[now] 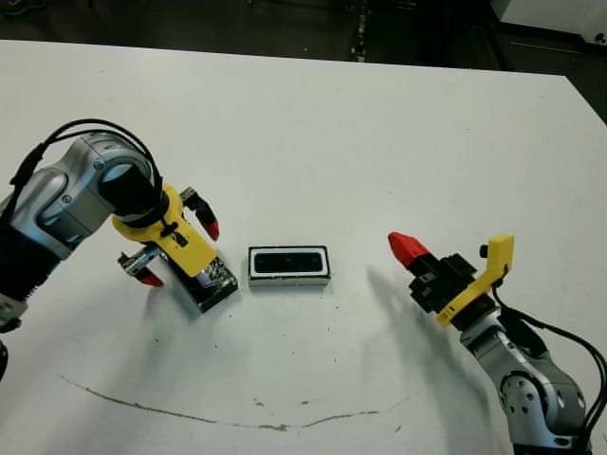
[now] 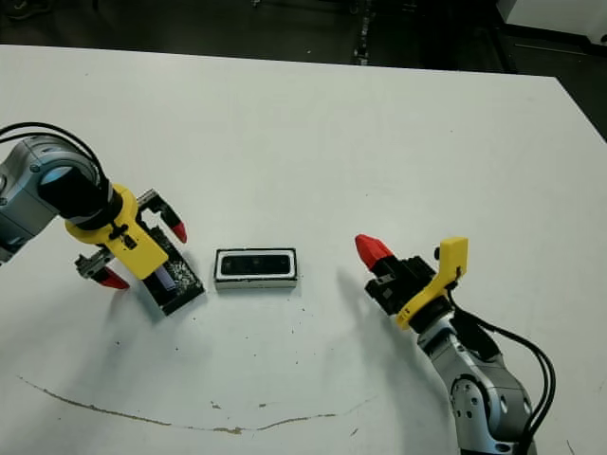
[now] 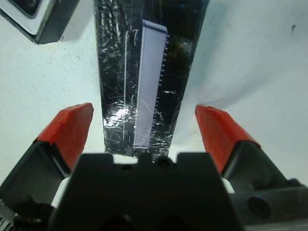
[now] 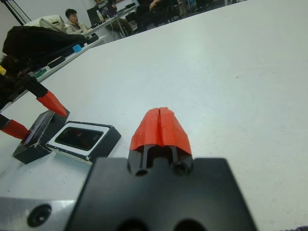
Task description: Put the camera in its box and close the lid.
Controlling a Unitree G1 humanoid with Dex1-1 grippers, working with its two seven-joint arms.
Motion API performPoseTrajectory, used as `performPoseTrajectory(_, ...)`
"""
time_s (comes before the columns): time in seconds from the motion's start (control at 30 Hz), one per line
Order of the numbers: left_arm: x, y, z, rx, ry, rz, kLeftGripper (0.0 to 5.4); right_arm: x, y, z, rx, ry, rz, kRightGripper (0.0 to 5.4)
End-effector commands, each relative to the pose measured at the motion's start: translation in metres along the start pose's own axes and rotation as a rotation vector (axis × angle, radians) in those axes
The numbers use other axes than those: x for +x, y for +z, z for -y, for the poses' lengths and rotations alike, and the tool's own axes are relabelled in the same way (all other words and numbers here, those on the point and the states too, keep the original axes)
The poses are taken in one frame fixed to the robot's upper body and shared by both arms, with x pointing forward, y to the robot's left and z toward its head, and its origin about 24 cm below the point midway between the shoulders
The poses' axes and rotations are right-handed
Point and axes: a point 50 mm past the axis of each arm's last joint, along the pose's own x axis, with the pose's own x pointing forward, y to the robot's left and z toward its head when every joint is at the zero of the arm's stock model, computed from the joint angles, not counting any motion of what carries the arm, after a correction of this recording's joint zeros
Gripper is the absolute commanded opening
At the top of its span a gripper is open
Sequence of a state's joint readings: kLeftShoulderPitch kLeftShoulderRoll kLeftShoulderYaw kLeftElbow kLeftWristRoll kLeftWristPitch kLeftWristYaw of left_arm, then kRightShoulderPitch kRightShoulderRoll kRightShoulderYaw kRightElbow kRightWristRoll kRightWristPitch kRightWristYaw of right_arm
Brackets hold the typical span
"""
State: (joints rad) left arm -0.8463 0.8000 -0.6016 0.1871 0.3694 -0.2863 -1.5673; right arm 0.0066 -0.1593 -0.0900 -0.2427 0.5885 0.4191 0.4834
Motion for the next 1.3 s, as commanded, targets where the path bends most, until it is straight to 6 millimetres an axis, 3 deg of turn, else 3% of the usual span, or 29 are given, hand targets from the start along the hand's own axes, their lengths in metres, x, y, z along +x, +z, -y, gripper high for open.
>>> performPoseTrajectory(0.03,0.013,0.003,0.005,-0.037,-0.019,0.053,4.80,-0.004,-0.003,0.004,0.015,-0.020,-0.010,0.00)
performPoseTrajectory(0.3,0.018,0.006,0.006,-0.025,-0.038,0.055,3.66,-0.004,-0.002,0.004,0.006,-0.023,-0.013,0.00)
performPoseTrajectory(0.67,0.017,0.005,0.004,-0.065,-0.087,0.045,3.62,-0.004,-0.002,0.004,0.002,-0.023,-0.013,0.00)
performPoseTrajectory(0.93,0.003,-0.002,-0.001,-0.117,-0.060,0.111,3.62,-0.003,-0.002,0.004,0.000,-0.014,-0.014,0.00)
performPoseTrajectory(1.3,-0.011,-0.031,-0.007,-0.557,-0.023,0.321,3.62,-0.002,-0.004,0.003,0.008,-0.006,-0.015,0.00)
